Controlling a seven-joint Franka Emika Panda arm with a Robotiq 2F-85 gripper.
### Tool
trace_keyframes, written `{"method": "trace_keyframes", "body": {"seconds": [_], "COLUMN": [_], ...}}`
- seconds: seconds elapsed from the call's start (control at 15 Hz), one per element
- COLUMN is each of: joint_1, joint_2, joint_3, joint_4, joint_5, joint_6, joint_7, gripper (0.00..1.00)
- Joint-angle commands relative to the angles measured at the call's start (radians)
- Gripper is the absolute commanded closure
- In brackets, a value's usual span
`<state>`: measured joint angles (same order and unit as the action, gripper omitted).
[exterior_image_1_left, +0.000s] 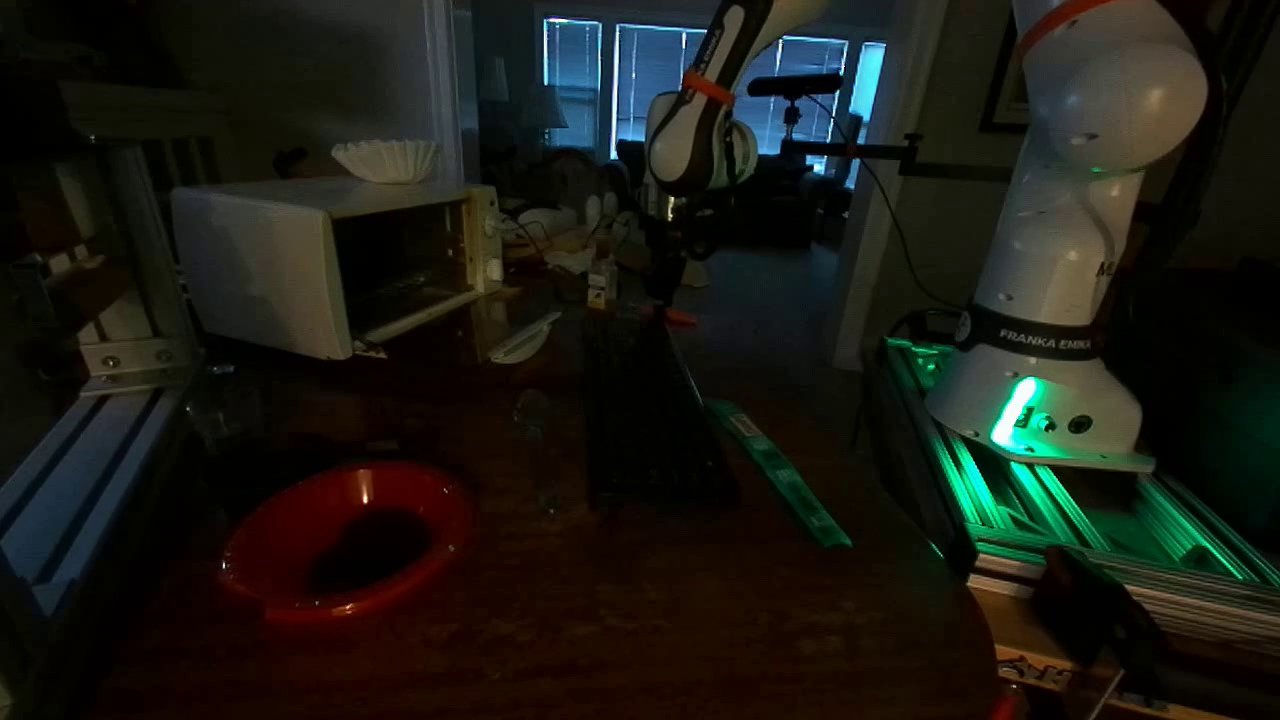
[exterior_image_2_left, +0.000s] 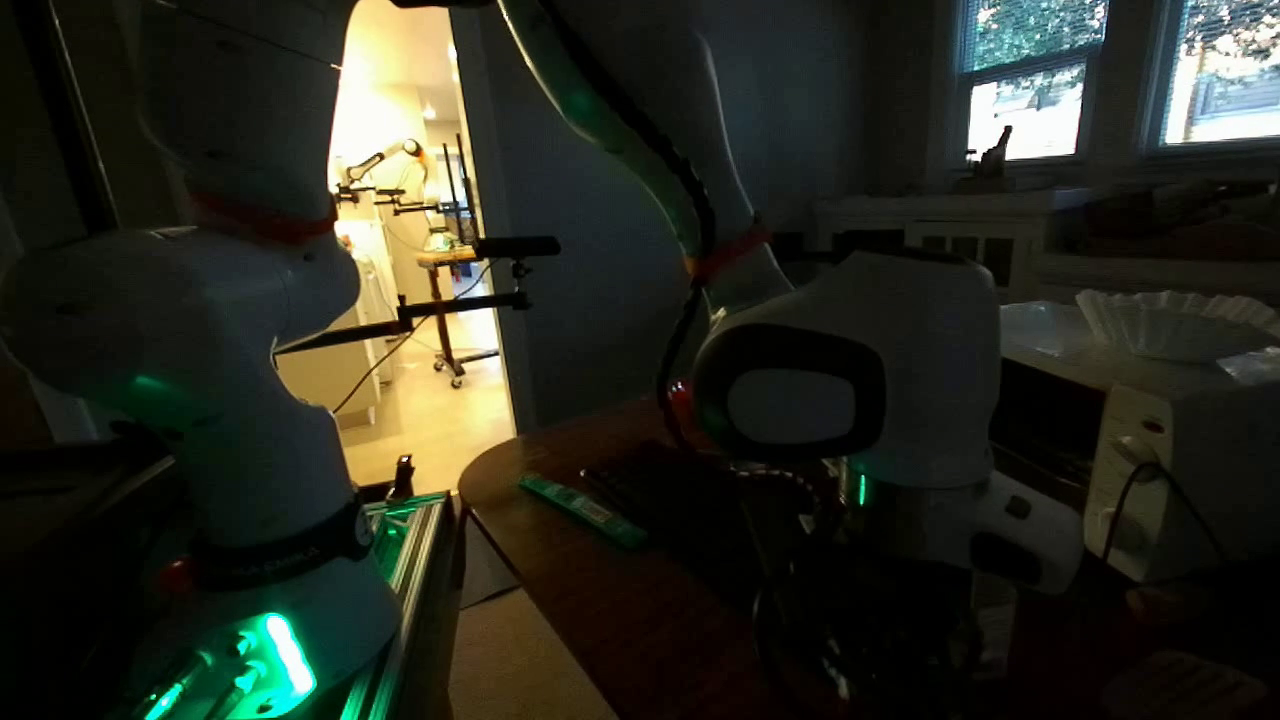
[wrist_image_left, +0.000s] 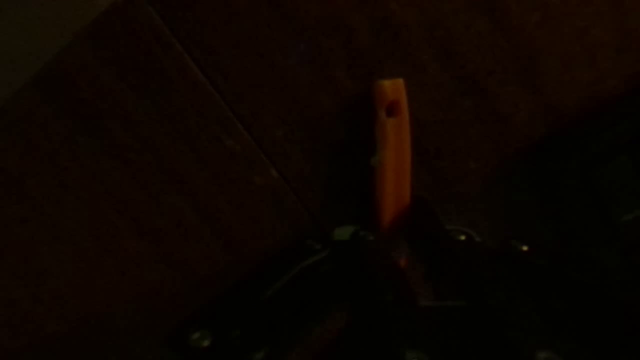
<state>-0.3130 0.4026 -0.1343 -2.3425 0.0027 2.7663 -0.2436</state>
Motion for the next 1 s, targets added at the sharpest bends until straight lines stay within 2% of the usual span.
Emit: {"method": "trace_keyframes", "body": {"seconds": [0.0,0.27,0.93], "joint_1": [-0.068,-0.112,-0.09], "joint_2": [-0.052,-0.127,-0.281], "joint_3": [0.049,0.074,0.003], "joint_4": [-0.018,-0.038,-0.068], "joint_5": [0.075,0.151,0.209], "joint_6": [-0.05,-0.099,-0.243], "joint_7": [-0.078,-0.171,-0.271], "gripper": [0.95,0.95,0.95]}}
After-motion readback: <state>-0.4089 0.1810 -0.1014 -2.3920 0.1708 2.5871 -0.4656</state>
